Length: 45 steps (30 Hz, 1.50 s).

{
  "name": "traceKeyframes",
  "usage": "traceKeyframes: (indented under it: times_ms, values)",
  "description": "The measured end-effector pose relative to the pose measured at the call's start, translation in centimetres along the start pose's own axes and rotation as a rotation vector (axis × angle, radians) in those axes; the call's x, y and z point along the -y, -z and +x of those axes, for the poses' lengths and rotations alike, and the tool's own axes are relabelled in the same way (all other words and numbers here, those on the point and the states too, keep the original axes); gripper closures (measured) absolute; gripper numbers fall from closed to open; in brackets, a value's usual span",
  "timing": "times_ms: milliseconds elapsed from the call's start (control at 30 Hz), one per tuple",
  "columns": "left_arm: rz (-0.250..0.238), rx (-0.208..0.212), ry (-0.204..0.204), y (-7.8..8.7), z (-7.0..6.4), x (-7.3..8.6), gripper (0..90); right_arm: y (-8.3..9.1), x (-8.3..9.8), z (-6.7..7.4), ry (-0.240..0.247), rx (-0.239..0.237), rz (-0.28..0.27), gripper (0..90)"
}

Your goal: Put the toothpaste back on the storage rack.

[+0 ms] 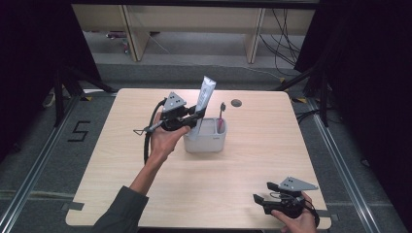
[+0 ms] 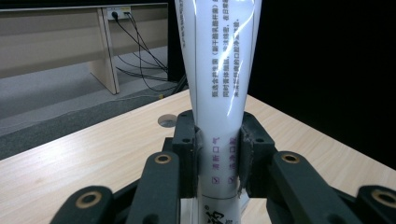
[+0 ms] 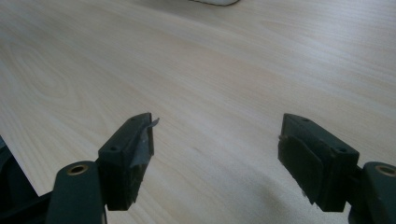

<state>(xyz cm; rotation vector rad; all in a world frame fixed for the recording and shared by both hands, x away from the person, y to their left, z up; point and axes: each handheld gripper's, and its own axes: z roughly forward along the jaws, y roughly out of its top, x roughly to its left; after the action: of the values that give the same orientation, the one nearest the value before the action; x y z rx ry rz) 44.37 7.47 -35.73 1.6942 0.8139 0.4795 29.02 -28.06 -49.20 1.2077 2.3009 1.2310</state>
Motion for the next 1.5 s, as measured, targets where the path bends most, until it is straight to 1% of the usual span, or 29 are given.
traceKeyframes:
  times_ms: [233, 300, 333, 400, 467, 500, 533, 567, 700, 733, 800, 833, 867, 900, 933, 967, 1100, 1133, 1200, 1267, 1300, 1367, 1500]
  values:
    - [-0.008, -0.017, 0.005, -1.0, 0.1, -0.1, 71.6, 0.0, 0.0, 0.0, 0.004, 0.003, 0.0, 27.4]
    - [-0.007, -0.008, 0.022, -1.2, 0.2, -0.1, 71.5, 0.0, 0.0, 0.0, -0.001, -0.003, 0.002, 27.4]
    - [-0.01, -0.008, 0.026, -1.3, 0.2, -0.1, 71.5, 0.0, 0.0, 0.0, 0.005, 0.002, 0.003, 27.4]
    - [-0.012, -0.015, 0.025, -1.6, 0.2, -0.1, 71.5, 0.0, 0.0, 0.0, 0.0, -0.006, 0.008, 27.4]
    - [-0.013, -0.023, 0.023, -1.8, 0.3, -0.2, 71.5, 0.0, 0.0, 0.0, 0.004, -0.003, 0.006, 27.4]
    - [-0.016, -0.025, 0.024, -2.0, 0.3, -0.2, 71.5, 0.0, 0.0, 0.2, -0.024, -0.007, 0.008, 27.4]
    - [-0.014, -0.026, 0.022, -2.1, 0.4, -0.2, 71.5, 0.0, 0.0, 0.0, 0.006, 0.001, 0.002, 27.4]
    - [-0.016, -0.03, 0.024, -2.3, 0.4, -0.1, 71.5, 0.0, 0.0, 0.0, 0.007, 0.0, 0.009, 27.4]
    - [-0.023, -0.042, 0.028, -2.8, 0.7, 0.0, 71.5, -0.1, 0.0, 0.0, 0.007, 0.001, 0.003, 27.4]
    - [-0.026, -0.047, 0.03, -3.0, 0.8, 0.1, 71.4, 0.0, 0.0, 0.0, 0.01, 0.0, 0.011, 27.4]
    - [-0.027, -0.048, 0.026, -3.2, 0.8, 0.1, 71.4, 0.0, 0.0, 0.0, 0.009, 0.0, 0.01, 27.4]
    - [-0.026, -0.047, 0.027, -3.3, 0.8, 0.1, 71.4, -0.1, 0.0, 0.0, 0.006, 0.001, 0.001, 27.4]
    - [-0.026, -0.049, 0.027, -3.4, 0.9, 0.2, 71.4, 0.0, 0.0, 0.0, 0.009, 0.0, 0.01, 27.4]
    - [-0.028, -0.049, 0.026, -3.6, 0.9, 0.2, 71.4, 0.0, 0.0, 0.2, -0.021, -0.009, 0.016, 27.4]
    - [-0.032, -0.05, 0.023, -3.7, 1.0, 0.2, 71.3, 0.0, 0.0, 0.2, -0.023, -0.011, 0.012, 27.4]
    - [-0.035, -0.055, 0.022, -3.8, 1.0, 0.2, 71.3, 0.1, 0.0, 0.2, -0.019, -0.005, 0.018, 27.4]
    - [-0.041, -0.061, 0.029, -4.1, 1.1, 0.2, 71.3, 0.0, 0.0, 0.2, -0.015, -0.008, 0.015, 27.4]
    - [-0.041, -0.061, 0.028, -4.2, 1.1, 0.3, 71.3, 0.0, 0.0, 0.0, 0.008, 0.002, 0.01, 27.4]
    - [-0.039, -0.068, 0.021, -4.4, 1.1, 0.4, 71.3, 0.0, 0.0, 0.1, 0.006, -0.004, 0.012, 27.4]
    - [-0.04, -0.072, 0.025, -4.6, 1.2, 0.5, 71.2, 0.0, 0.0, 0.0, 0.01, 0.003, 0.012, 27.4]
    - [-0.039, -0.081, 0.017, -4.7, 1.3, 0.6, 71.2, 0.0, 0.0, 0.1, 0.002, -0.006, 0.012, 27.4]
    - [-0.044, -0.088, 0.025, -4.9, 1.5, 0.7, 71.2, 0.0, 0.0, 0.1, 0.004, -0.007, 0.012, 27.4]
    - [-0.059, -0.091, 0.026, -5.2, 1.7, 0.9, 71.2, 0.0, 0.0, 0.0, 0.01, 0.0, 0.011, 27.4]
